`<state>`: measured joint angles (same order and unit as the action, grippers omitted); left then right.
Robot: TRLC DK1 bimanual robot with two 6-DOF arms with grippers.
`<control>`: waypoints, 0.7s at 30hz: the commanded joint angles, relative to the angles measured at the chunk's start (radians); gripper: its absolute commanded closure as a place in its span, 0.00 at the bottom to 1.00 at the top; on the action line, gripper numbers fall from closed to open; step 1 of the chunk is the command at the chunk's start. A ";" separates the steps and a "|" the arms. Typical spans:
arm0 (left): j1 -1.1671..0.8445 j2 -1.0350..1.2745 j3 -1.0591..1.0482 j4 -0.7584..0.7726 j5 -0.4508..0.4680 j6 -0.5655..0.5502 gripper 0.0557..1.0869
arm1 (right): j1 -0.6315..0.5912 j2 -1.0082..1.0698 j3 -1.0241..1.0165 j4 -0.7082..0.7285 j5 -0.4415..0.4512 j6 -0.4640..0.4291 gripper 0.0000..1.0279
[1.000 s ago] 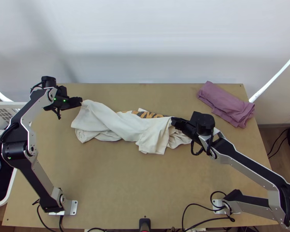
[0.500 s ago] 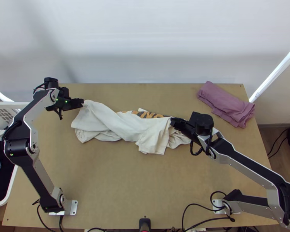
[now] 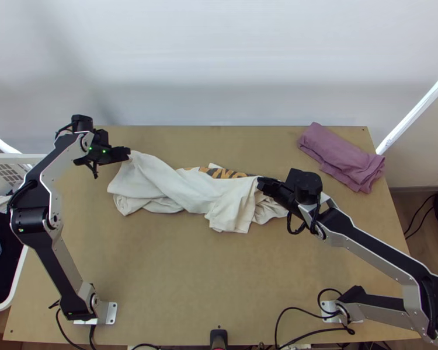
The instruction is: Fold the t-shirt
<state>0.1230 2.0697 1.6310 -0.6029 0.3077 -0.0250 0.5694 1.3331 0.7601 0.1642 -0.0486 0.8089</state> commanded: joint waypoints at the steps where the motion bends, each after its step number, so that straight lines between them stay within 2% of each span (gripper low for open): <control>1: -0.011 0.024 0.020 -0.001 0.013 0.014 0.52 | 0.006 0.015 0.012 0.014 0.010 -0.008 0.97; 6: -0.020 0.033 0.010 -0.005 0.013 0.020 0.54 | 0.006 0.011 0.012 0.014 0.010 -0.007 0.97; 10: -0.019 0.027 0.000 0.032 0.022 0.022 0.97 | 0.006 0.009 0.008 0.014 0.010 -0.007 0.97; 15: 0.000 0.007 0.010 0.032 0.028 0.010 0.96 | 0.001 0.005 0.010 0.014 0.010 -0.005 0.97; 21: 0.044 -0.120 0.041 0.022 0.028 -0.089 0.96 | -0.025 0.000 0.047 -0.049 0.015 -0.011 0.97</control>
<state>0.1459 2.0552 1.6348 -0.5812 0.3260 -0.0681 0.5598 1.3334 0.7700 0.1368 -0.0475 0.8062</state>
